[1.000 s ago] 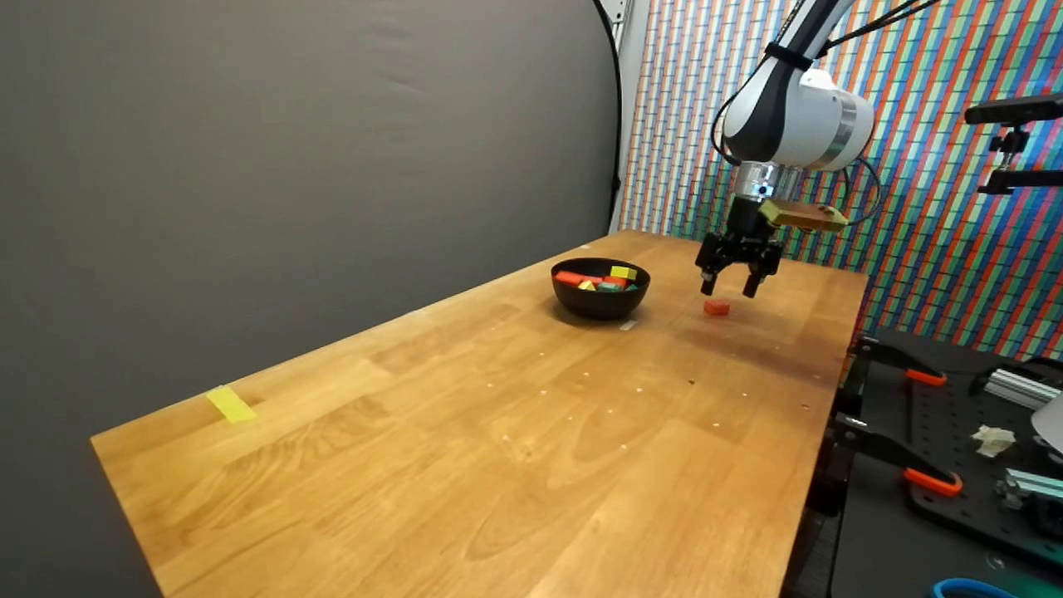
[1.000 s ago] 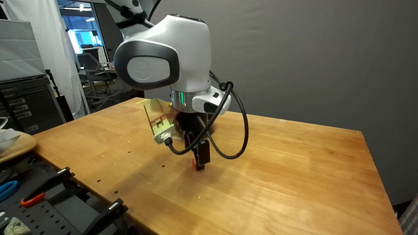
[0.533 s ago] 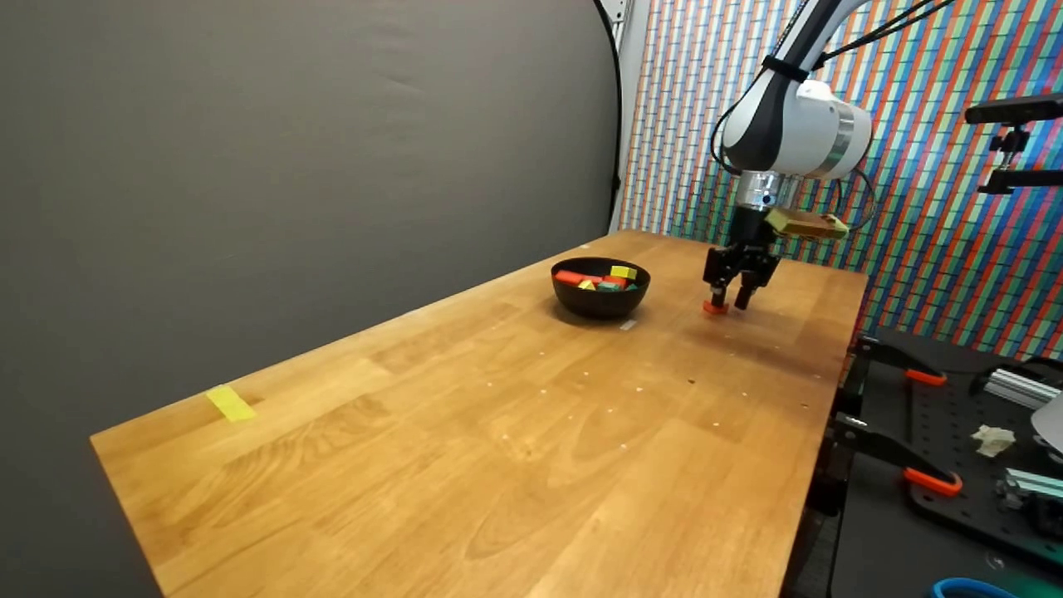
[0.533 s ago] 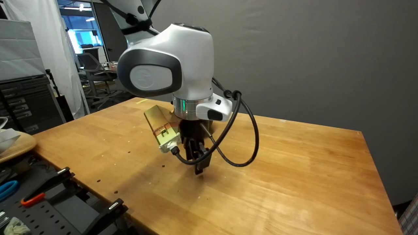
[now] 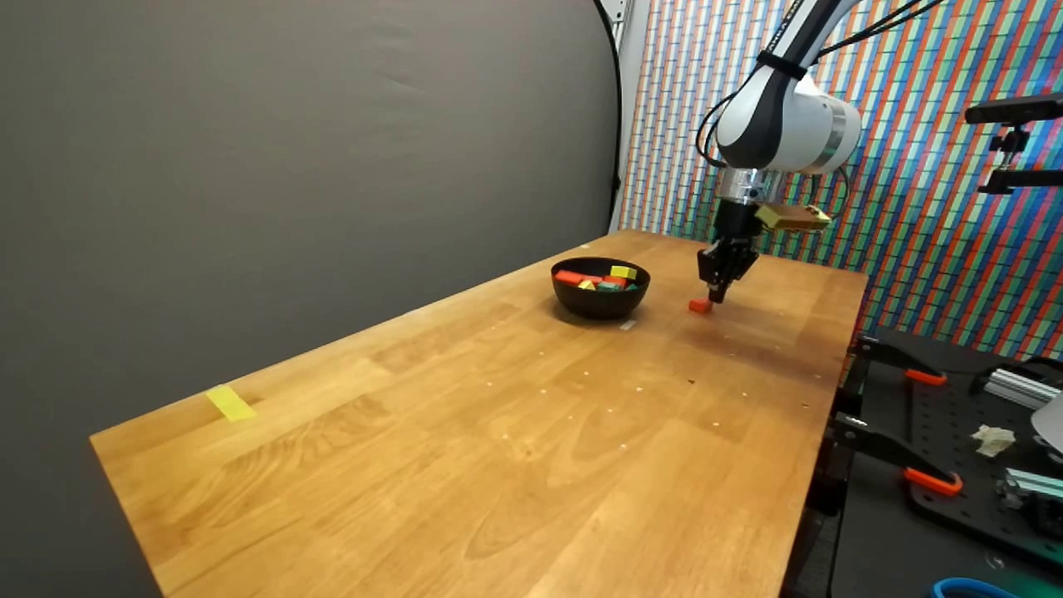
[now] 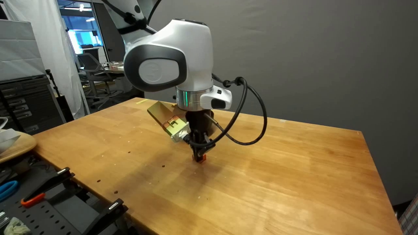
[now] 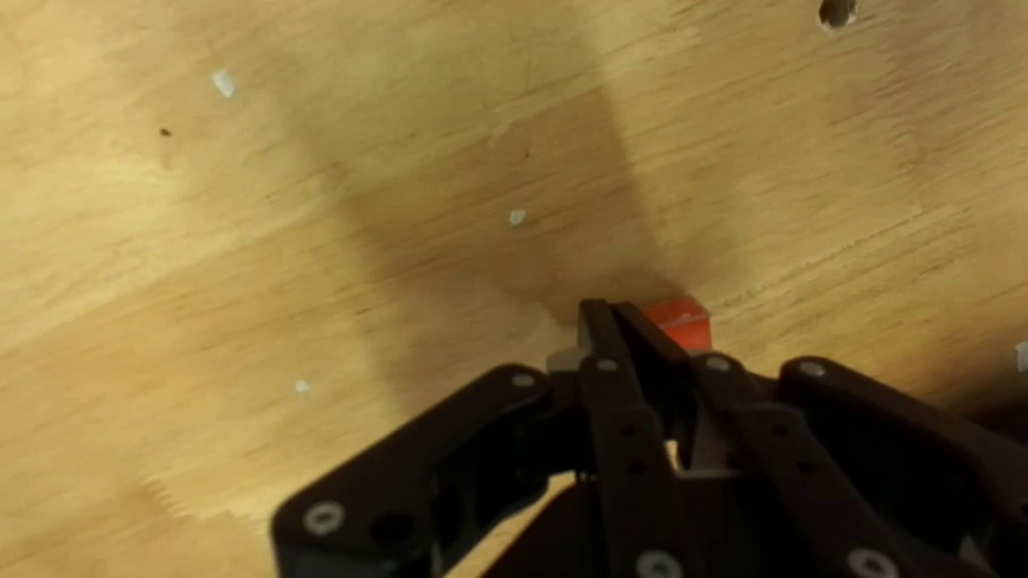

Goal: Put the colored things in the bowl

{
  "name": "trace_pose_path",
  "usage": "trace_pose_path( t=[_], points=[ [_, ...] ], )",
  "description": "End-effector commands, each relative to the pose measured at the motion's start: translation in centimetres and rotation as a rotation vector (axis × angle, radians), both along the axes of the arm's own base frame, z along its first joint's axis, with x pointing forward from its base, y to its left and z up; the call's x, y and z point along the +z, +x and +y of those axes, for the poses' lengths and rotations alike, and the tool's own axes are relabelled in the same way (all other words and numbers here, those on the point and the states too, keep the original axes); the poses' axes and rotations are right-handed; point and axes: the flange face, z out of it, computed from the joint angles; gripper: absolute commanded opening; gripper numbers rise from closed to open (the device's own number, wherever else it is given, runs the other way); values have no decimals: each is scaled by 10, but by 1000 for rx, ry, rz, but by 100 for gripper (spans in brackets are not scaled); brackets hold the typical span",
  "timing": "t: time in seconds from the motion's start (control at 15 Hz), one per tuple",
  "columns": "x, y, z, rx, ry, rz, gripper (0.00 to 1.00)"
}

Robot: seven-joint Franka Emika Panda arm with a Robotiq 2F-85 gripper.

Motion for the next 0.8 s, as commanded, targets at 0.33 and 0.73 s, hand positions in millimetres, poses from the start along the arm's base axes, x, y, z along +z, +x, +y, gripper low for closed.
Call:
trace_pose_path(
  t=[0.33,0.73],
  points=[
    [14,13,-1,62,-63,-11,48],
    [13,27,5,105,-59,-20,93]
  ],
)
